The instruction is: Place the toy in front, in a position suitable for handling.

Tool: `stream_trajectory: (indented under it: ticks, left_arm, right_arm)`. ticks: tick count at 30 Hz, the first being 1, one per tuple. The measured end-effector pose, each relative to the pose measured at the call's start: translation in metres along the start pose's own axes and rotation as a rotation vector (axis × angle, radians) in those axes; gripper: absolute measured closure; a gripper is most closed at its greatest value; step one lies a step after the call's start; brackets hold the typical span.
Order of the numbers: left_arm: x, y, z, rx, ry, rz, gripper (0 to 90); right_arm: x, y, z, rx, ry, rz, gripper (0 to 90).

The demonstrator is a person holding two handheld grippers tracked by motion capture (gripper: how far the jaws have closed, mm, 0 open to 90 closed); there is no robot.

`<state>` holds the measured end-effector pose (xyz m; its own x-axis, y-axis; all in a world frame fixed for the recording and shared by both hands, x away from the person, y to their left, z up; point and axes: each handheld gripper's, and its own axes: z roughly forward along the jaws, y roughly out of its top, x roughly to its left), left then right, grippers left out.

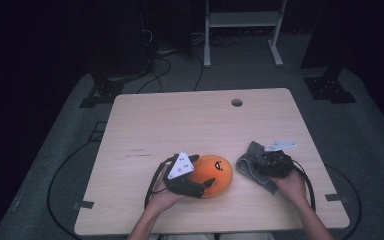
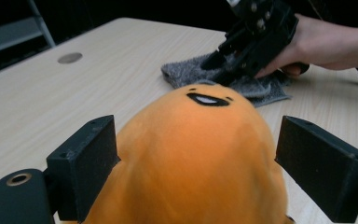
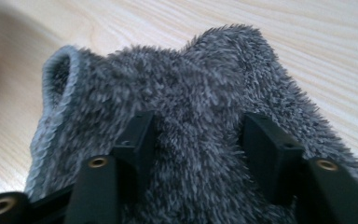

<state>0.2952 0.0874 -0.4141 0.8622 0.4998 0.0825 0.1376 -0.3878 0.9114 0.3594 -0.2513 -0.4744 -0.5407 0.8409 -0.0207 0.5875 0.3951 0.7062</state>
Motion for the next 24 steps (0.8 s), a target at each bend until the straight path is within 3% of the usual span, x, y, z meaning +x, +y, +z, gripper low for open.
stream_trajectory:
  ticks: [4, 8, 12, 14, 17, 19, 21, 24]
  left_arm:
    - [0.001, -0.005, -0.005, 0.03, 0.009, -0.002, 10.0]
    - [0.003, -0.013, 0.0, 0.088, 0.022, -0.003, 10.0]
    - [0.007, -0.019, 0.004, 0.105, 0.024, -0.028, 8.7]
    - [0.009, -0.021, 0.004, 0.107, 0.017, -0.028, 14.1]
    - [0.009, -0.024, 0.005, 0.115, 0.017, -0.022, 23.1]
    - [0.008, -0.025, 0.006, 0.119, 0.019, -0.018, 27.6]
    - [0.006, -0.025, 0.009, 0.116, 0.019, -0.019, 30.8]
    - [0.005, -0.024, 0.011, 0.121, 0.021, -0.008, 33.2]
  right_arm:
    - [0.007, -0.004, -0.003, -0.019, 0.001, -0.005, 61.7]
    - [0.005, -0.005, -0.006, -0.006, 0.038, -0.017, 77.3]
    - [-0.002, -0.006, -0.011, 0.019, 0.068, -0.004, 81.0]
    - [-0.008, -0.008, -0.017, 0.014, 0.09, 0.023, 81.5]
    - [-0.009, -0.01, -0.038, -0.053, 0.133, 0.024, 81.7]
    - [-0.005, -0.01, -0.053, -0.131, 0.192, 0.014, 81.6]
    - [0.003, -0.008, -0.065, -0.193, 0.241, -0.012, 81.6]
    - [0.025, 0.003, -0.079, -0.277, 0.362, -0.09, 81.5]
